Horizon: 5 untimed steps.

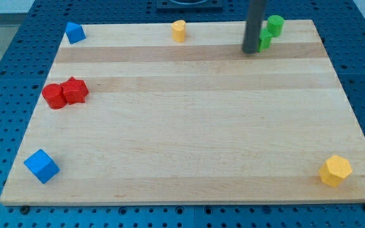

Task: Push the heart into the hexagon

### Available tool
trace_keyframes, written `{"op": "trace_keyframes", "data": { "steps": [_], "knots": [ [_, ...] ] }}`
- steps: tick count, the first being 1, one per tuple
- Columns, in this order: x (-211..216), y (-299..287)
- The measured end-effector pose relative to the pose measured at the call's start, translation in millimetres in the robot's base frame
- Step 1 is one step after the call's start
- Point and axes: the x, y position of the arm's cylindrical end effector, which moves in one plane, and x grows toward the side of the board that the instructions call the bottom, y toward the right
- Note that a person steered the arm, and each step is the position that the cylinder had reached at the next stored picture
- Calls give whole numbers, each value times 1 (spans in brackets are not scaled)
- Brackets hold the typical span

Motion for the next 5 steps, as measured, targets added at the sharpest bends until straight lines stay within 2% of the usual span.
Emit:
{"op": "trace_keyframes", "data": {
  "steps": [1, 2, 3, 5],
  "knots": [
    [-18, 20],
    [-12, -6],
    [6, -77],
    [-20, -259]
  ]
}}
